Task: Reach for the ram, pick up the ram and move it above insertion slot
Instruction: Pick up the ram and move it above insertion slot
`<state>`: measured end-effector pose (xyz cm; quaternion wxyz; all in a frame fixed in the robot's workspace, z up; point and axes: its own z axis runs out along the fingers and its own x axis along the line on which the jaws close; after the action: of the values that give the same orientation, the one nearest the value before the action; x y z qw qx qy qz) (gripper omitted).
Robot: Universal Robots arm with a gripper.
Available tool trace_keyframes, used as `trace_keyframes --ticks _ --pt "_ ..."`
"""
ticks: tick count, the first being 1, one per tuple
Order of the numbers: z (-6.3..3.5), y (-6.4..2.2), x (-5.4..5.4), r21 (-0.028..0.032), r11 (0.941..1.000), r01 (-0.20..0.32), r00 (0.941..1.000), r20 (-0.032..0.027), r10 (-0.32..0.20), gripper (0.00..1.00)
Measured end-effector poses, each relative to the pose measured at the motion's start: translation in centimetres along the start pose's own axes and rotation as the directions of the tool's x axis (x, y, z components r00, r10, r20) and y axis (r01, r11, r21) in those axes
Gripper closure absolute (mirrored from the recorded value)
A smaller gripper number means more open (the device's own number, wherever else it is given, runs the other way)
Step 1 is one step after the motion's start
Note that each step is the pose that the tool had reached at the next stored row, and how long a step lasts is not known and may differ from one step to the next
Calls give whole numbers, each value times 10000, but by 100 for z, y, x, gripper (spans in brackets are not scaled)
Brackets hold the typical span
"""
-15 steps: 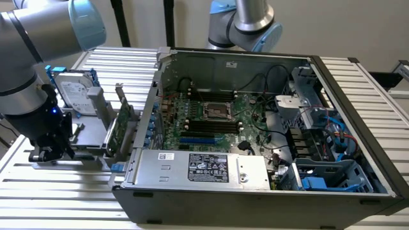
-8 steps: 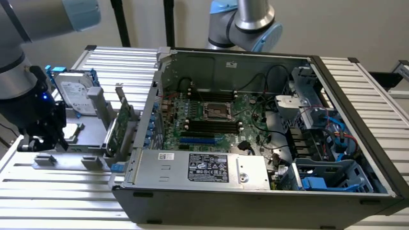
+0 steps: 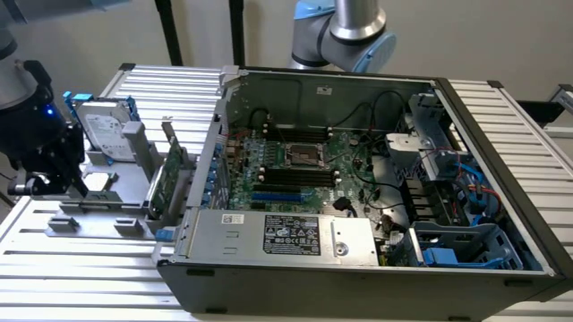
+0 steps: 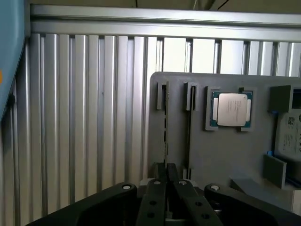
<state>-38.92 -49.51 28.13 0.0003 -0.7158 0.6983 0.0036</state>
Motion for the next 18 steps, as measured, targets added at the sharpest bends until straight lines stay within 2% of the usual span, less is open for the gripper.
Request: trace_keyframes --ticks 3,6,15,18 --pt "-135 -52 0 1 10000 0 10000 1 0 87" --pt "-273 -155 2 2 10000 4 10000 17 -4 87" --pt "-684 -536 9 5 10000 23 9999 148 -23 87" --pt "-820 -670 12 -1 10000 27 9998 173 -27 87"
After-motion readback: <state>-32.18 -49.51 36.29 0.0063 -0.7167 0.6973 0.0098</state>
